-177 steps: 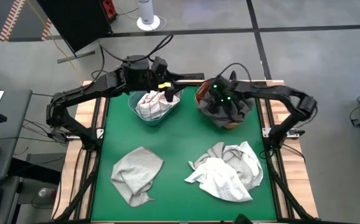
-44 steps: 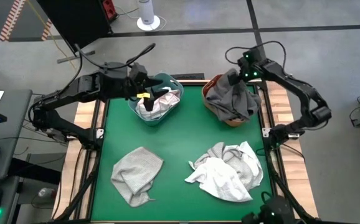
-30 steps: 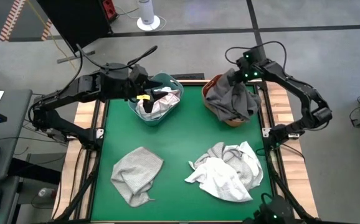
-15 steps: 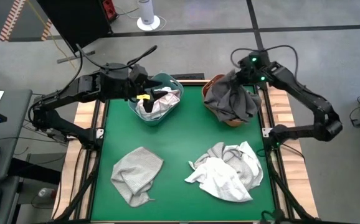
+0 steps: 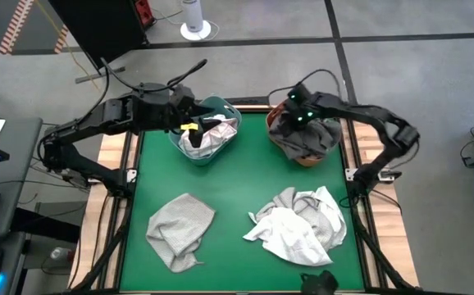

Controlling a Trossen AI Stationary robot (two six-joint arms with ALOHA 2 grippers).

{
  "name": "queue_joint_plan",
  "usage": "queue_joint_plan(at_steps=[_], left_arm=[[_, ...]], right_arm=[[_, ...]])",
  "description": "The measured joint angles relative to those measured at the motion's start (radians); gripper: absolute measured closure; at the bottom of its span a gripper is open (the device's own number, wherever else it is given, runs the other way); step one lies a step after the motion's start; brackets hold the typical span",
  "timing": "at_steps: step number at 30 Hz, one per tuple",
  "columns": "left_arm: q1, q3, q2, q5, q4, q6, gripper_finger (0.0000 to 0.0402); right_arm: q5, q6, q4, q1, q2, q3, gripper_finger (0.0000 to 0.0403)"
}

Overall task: Sort towels by color in basket
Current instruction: Put the dark gray towel into the orange bin

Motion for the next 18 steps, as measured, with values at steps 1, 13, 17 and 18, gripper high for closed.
queue_joint_plan(at_steps=[1, 13, 17, 18], left_arm=[[-0.005, 0.000, 0.009, 0.000, 0.002, -0.001, 0.0162], [-0.036, -0.001, 0.015, 0.001, -0.014, 0.003, 0.0162], [-0.036, -0.001, 0.015, -0.017, -0.013, 0.019, 0.0162], [-0.036, -0.001, 0.015, -0.022, -0.013, 0.022, 0.0162]], right_arm=[[0.000, 0.000, 0.013, 0.003, 0.031, 0.000, 0.0381], [0.002, 0.005, 0.000, 0.041, 0.055, 0.000, 0.0316], [-0.001, -0.007, -0.020, 0.041, -0.051, 0.023, 0.0273], [-0.001, -0.014, -0.029, 0.041, -0.078, 0.028, 0.0258]])
